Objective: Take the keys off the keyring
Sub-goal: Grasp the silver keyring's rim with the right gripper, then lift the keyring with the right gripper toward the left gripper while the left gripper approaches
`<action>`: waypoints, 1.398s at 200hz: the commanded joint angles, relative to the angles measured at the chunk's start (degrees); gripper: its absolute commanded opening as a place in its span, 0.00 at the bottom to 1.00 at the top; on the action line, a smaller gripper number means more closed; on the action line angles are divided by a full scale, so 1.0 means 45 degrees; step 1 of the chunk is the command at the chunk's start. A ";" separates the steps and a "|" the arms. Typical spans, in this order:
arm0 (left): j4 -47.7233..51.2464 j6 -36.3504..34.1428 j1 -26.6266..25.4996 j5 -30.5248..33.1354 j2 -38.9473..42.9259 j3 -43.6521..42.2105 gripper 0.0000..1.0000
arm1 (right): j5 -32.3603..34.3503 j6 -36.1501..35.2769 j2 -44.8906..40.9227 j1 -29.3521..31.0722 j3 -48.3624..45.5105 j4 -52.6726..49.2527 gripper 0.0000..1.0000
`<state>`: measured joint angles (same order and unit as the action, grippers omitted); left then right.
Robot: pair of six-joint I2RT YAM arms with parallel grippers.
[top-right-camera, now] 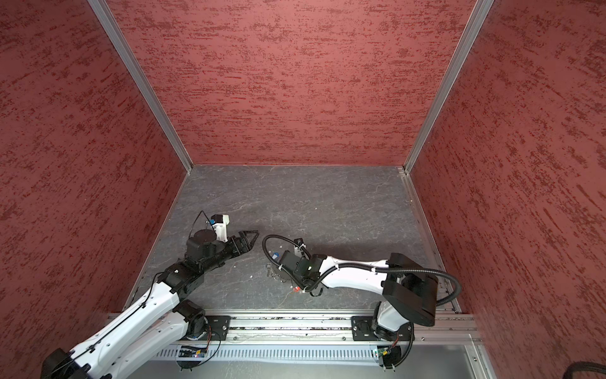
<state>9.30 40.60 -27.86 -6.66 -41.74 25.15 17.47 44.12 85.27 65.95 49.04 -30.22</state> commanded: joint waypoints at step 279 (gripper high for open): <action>-0.6316 -0.1093 -0.0293 -1.0384 -0.3126 0.3709 0.27 | -1.1953 -0.6058 -0.6845 -0.5397 -0.0276 0.8315 0.00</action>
<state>-13.87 34.39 -28.95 -48.77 -54.61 40.80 -32.64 16.38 56.07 42.63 44.58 3.55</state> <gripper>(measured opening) 0.296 0.041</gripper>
